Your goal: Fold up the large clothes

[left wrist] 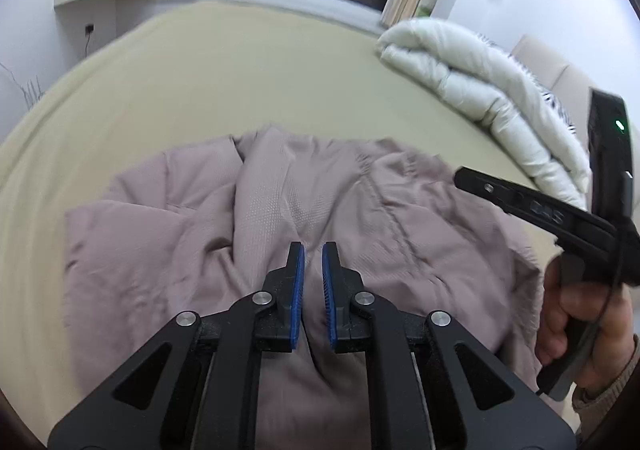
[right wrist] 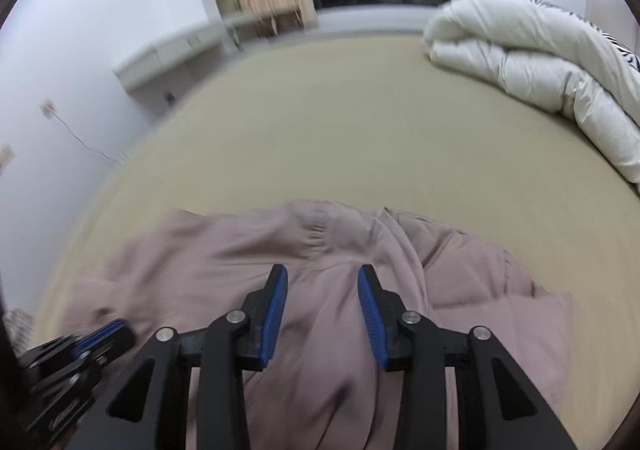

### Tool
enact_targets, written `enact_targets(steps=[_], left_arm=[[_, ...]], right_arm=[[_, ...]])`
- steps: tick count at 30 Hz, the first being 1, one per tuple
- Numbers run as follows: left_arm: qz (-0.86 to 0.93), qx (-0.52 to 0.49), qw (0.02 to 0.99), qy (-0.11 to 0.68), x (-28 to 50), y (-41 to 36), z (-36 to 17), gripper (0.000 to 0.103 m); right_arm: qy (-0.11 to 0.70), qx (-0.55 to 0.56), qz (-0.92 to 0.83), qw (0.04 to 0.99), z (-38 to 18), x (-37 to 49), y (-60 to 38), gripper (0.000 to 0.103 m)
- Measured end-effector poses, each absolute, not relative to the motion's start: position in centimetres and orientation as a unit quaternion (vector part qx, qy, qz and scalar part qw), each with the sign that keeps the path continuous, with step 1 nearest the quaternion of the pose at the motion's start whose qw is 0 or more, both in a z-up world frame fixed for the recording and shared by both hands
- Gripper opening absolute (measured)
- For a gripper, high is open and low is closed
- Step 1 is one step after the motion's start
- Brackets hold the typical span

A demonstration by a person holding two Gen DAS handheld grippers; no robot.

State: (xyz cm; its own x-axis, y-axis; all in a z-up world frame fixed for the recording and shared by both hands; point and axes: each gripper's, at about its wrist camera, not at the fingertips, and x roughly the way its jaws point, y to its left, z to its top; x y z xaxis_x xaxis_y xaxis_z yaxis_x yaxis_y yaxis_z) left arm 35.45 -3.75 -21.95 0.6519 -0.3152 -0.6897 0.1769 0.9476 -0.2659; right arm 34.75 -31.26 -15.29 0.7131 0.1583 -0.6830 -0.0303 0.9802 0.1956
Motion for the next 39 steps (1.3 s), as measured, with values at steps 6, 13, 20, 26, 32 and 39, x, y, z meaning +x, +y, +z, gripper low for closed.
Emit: enact_targets(steps=[6, 13, 20, 26, 32, 39], left_arm=[[-0.139, -0.113, 0.895, 0.409, 32.4, -3.7, -24.3, 0.009], [-0.141, -0.112, 0.884, 0.432, 33.4, -4.5, -24.1, 0.009], [-0.151, -0.101, 0.889, 0.42, 31.1, -5.9, -22.9, 0.009], [-0.152, -0.09, 0.879, 0.442, 31.5, -6.1, -23.5, 0.009], [-0.127, -0.076, 0.907, 0.393, 24.0, -1.0, -18.0, 0.009], [-0.064, -0.108, 0.886, 0.447, 10.1, 8.1, -19.4, 0.009]], right_arm=[[0.396, 0.0, 0.089, 0.914, -18.4, 28.5, -26.4, 0.041], [0.414, -0.028, 0.057, 0.908, -19.0, 28.6, -25.4, 0.042], [0.375, -0.044, 0.089, 0.922, -16.8, 24.8, -24.1, 0.064], [0.423, -0.023, 0.081, 0.902, -19.5, 25.6, -24.4, 0.068], [0.33, 0.006, 0.08, 0.941, -12.8, 16.4, -27.4, 0.09], [0.355, 0.086, 0.063, 0.929, -13.1, 5.2, -33.1, 0.103]])
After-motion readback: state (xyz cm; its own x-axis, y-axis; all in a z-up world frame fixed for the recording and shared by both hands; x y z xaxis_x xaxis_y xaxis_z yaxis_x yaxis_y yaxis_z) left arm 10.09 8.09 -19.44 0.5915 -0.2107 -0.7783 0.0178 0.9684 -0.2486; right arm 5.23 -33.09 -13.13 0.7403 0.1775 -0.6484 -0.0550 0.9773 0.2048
